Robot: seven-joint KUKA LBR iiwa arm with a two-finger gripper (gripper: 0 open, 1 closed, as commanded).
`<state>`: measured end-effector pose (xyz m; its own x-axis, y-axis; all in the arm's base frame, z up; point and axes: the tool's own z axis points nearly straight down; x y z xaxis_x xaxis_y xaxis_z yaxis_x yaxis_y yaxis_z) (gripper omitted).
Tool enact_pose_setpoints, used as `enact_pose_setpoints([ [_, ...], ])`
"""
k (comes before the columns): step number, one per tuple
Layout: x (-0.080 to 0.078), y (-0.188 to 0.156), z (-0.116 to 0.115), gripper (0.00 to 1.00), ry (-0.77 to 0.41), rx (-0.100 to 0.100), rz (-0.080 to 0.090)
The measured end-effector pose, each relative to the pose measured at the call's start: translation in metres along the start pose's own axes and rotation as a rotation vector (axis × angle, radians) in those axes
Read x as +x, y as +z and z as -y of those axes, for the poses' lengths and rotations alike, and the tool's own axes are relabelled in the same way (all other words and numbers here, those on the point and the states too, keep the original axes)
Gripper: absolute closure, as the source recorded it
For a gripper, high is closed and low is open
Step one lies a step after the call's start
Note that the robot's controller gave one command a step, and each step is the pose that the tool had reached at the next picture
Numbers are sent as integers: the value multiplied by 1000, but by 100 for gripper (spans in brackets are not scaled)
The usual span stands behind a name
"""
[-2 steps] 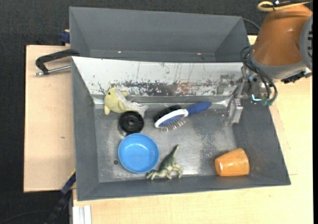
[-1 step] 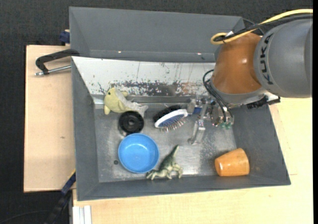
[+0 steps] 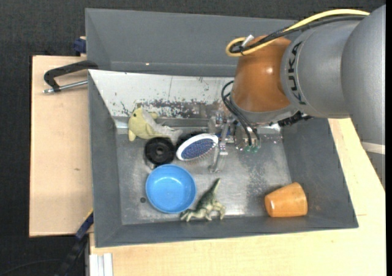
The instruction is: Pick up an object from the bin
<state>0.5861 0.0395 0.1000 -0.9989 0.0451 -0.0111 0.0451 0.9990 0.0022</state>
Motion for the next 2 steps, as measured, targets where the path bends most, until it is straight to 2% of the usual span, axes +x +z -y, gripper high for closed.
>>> enact_pose_setpoints([
  [1,3,15,1,0,53,1,-9],
  [2,3,15,0,100,52,2,-9],
])
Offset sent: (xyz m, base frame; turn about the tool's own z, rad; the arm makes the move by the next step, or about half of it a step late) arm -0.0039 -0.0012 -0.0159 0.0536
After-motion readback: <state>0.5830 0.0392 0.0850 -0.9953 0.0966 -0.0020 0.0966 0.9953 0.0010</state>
